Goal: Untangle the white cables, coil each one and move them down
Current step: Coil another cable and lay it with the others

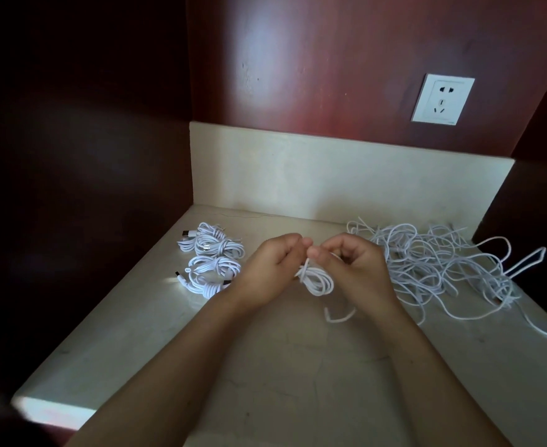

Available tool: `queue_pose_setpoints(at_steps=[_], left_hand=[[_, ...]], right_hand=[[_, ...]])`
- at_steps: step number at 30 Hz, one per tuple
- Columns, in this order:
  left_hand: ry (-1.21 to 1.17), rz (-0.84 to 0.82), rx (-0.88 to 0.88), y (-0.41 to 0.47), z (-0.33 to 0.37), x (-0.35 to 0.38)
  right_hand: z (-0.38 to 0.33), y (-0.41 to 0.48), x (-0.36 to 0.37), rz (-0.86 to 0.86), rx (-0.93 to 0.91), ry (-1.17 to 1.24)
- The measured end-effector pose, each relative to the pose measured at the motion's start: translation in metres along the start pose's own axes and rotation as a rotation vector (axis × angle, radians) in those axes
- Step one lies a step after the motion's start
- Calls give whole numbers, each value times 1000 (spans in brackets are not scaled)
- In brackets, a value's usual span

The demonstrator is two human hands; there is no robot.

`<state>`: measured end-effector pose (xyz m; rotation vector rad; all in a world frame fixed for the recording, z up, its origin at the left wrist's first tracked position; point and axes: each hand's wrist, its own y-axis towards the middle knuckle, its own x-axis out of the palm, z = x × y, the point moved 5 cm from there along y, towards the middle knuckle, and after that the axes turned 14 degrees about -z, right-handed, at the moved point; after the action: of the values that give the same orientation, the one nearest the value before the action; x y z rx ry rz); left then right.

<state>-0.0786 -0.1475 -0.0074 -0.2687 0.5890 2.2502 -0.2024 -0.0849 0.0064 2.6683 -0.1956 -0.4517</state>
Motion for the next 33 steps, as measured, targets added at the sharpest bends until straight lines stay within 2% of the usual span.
queue_pose_setpoints(at_steps=[3, 6, 9, 13, 16, 19, 22, 25, 28, 31, 33], left_hand=[[-210, 21, 21, 0, 7, 6], [-292, 98, 40, 2, 10, 4], [-348, 245, 21, 4, 4, -6], [-389, 413, -16, 2, -1, -19], [-143, 452, -36, -1, -9, -31], [163, 422, -90, -3, -15, -37], [407, 330, -205, -1, -17, -36], [471, 233, -241, 2, -18, -29], [306, 77, -143, 6, -23, -21], [44, -8, -21, 6, -15, -10], [-87, 38, 8, 5, -8, -10]], right_hand=[[8, 0, 5, -29, 69, 225], [14, 2, 10, -26, 98, 250], [14, 1, 20, -62, 36, 30], [21, -4, 48, -271, 10, -262], [16, -9, 62, -375, -27, -413], [3, -12, 60, -344, -97, -613], [-3, -13, 49, -233, -156, -707], [-2, -11, 27, -71, -127, -641], [5, -5, 10, 27, -50, -425], [12, 1, 9, -2, -6, -162], [16, 2, 13, -58, 19, -59]])
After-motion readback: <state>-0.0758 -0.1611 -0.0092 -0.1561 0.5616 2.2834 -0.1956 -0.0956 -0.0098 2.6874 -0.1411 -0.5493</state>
